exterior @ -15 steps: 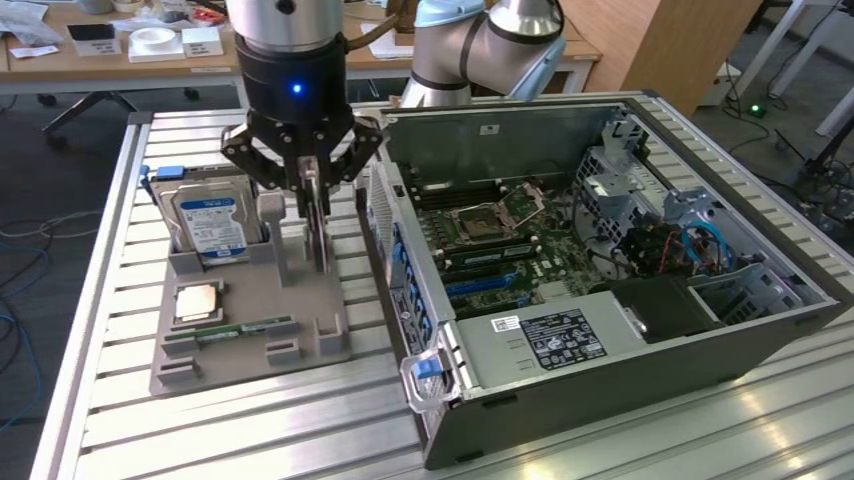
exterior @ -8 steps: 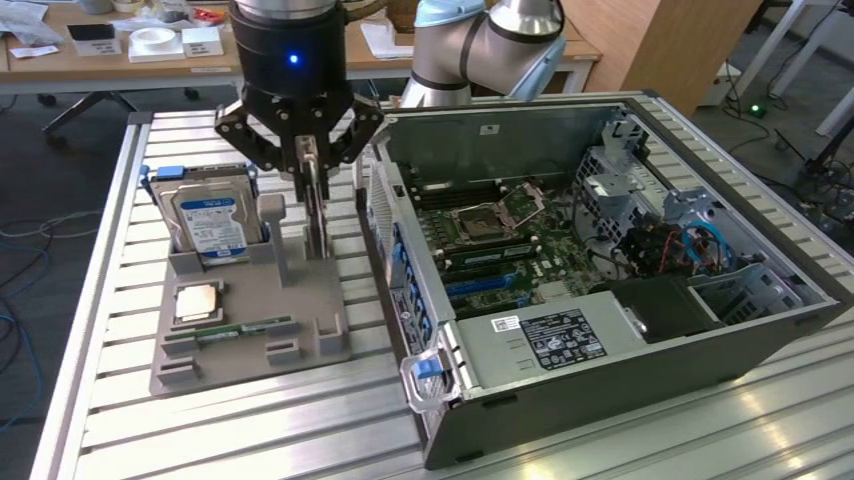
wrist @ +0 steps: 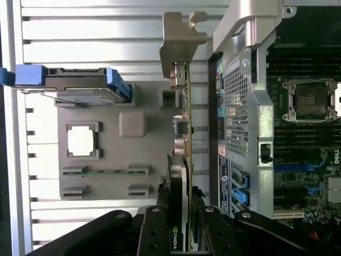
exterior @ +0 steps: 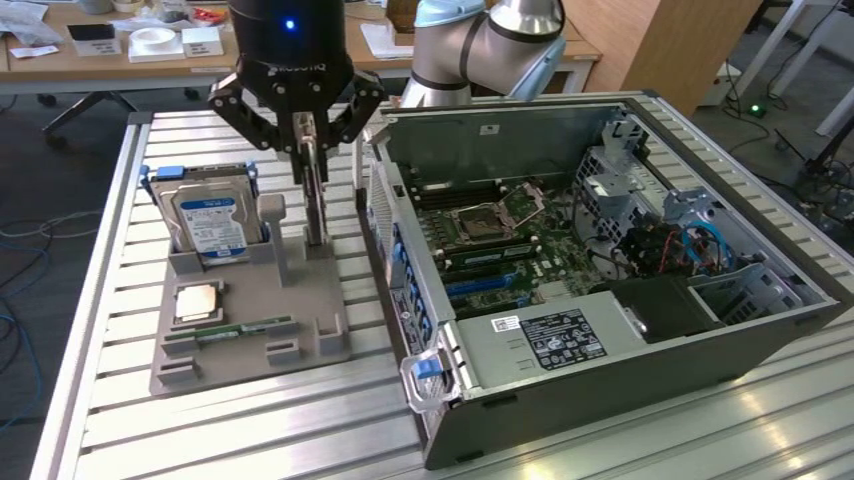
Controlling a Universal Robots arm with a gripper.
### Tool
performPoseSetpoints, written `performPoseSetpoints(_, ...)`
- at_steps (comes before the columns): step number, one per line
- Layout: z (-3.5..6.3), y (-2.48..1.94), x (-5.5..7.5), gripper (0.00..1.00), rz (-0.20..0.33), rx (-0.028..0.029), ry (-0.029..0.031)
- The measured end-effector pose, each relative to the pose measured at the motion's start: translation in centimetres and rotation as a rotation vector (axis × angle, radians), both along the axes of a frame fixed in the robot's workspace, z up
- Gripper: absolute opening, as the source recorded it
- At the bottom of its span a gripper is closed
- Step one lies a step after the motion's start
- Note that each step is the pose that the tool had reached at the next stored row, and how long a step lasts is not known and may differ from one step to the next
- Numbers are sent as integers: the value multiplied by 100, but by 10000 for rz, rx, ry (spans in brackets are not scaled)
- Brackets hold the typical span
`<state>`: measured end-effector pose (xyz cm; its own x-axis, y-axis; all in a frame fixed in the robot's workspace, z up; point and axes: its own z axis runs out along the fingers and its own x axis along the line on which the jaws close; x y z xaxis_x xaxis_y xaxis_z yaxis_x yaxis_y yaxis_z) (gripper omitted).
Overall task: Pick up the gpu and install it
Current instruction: 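Pick up the gpu and move the gpu toward the slot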
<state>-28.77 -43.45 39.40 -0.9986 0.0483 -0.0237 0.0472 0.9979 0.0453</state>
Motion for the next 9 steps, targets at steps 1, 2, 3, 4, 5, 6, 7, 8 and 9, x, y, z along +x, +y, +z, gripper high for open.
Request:
performPoseSetpoints(1,24,0,0,27,0,0,0)
performPoseSetpoints(2,49,0,0,27,0,0,0)
performPoseSetpoints(3,73,0,0,27,0,0,0)
performPoseSetpoints(4,98,0,0,27,0,0,0)
performPoseSetpoints(5,122,0,0,27,0,1,0)
performPoseSetpoints(6,145,0,0,27,0,1,0)
performPoseSetpoints(7,165,0,0,27,0,0,0)
performPoseSetpoints(8,180,0,0,27,0,0,0)
performPoseSetpoints(9,184,0,0,27,0,1,-1)
